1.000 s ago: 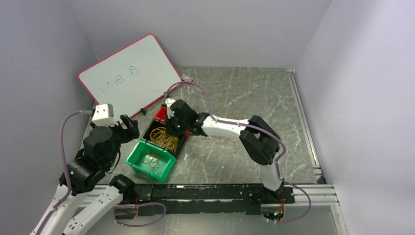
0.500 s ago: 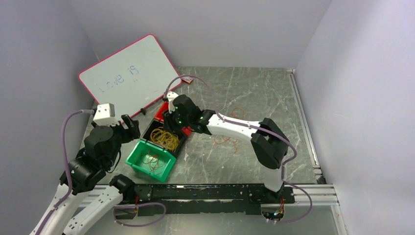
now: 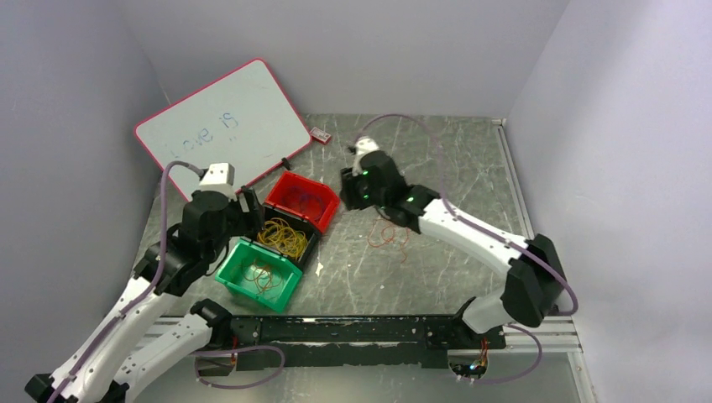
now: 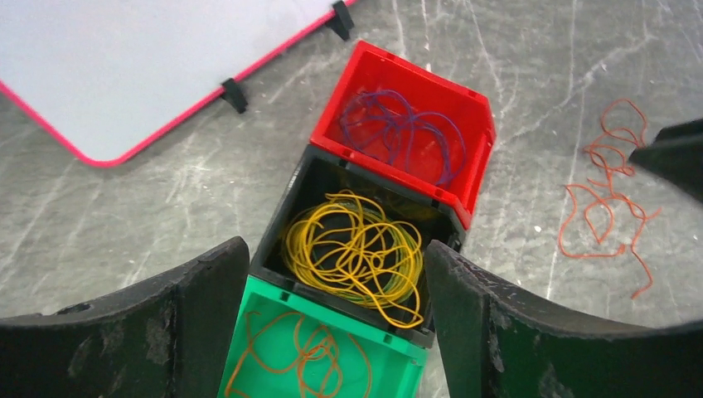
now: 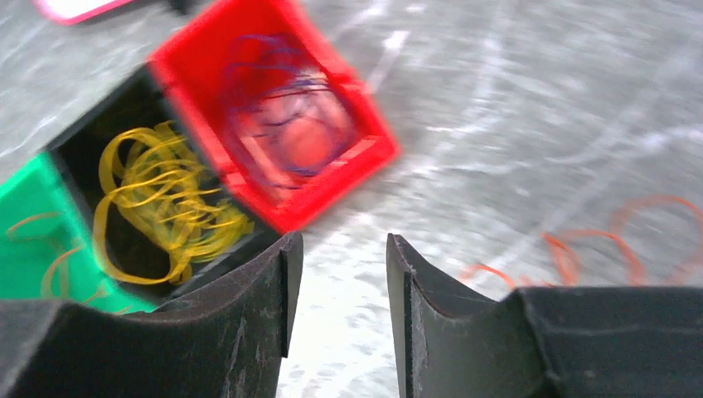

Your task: Untangle the cables

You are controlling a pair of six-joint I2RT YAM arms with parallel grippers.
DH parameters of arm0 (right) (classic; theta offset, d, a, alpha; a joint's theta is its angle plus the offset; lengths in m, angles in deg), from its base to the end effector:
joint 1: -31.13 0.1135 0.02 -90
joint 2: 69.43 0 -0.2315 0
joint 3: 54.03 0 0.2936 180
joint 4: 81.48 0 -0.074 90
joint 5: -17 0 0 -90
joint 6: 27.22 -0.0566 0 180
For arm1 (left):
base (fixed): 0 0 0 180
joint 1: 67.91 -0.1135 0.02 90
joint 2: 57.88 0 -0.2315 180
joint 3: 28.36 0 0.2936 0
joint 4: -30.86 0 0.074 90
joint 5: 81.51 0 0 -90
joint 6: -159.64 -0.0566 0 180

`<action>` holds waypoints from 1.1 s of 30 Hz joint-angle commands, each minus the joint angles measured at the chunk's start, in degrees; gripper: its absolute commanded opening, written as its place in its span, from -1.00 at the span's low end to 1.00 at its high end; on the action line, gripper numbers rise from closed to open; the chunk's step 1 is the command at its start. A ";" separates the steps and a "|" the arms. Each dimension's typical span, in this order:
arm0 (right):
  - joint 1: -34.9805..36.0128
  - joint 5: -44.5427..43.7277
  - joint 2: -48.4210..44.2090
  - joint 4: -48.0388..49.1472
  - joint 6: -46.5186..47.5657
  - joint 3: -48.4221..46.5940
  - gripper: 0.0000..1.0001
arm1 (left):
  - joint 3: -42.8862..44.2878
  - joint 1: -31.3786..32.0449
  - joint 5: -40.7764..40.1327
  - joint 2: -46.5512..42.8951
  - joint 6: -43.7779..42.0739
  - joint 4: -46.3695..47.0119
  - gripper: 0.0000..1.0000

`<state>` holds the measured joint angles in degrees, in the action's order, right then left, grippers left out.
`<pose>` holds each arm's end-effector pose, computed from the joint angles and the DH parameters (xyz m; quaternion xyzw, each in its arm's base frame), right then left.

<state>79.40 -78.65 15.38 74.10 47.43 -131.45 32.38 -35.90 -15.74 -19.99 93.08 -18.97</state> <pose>0.2711 0.2955 0.2376 -0.2243 0.8438 0.2194 0.4354 0.1987 -0.0968 0.3127 -0.0471 0.8394 -0.0793 0.5356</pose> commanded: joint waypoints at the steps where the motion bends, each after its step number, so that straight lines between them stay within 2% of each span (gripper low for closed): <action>1: -8.21 -3.55 -5.00 -8.46 -0.57 3.49 -0.09 | -1.49 -0.37 6.45 0.58 1.32 5.69 0.66; 6: -15.93 -0.50 -5.84 -13.56 2.32 5.56 -0.03 | -3.99 -0.37 11.38 1.70 1.44 9.93 0.67; 13: -22.03 5.58 -0.44 -14.55 5.62 5.61 0.03 | -4.59 -0.41 18.01 4.97 1.67 11.89 0.61; 21: -24.91 6.94 7.39 -11.97 7.44 3.95 0.02 | -5.09 -0.40 20.09 5.53 2.67 12.77 0.58; 27: -25.22 11.77 9.35 -8.25 5.77 4.37 0.01 | -5.47 -0.37 19.94 5.44 2.73 12.61 0.57; 33: -25.24 10.35 10.22 -6.65 4.21 4.49 -0.05 | -5.50 -0.41 20.37 5.79 2.66 12.99 0.56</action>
<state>54.59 -68.35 25.28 65.03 52.91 -126.24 27.57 -35.95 2.81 -14.20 95.22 -8.11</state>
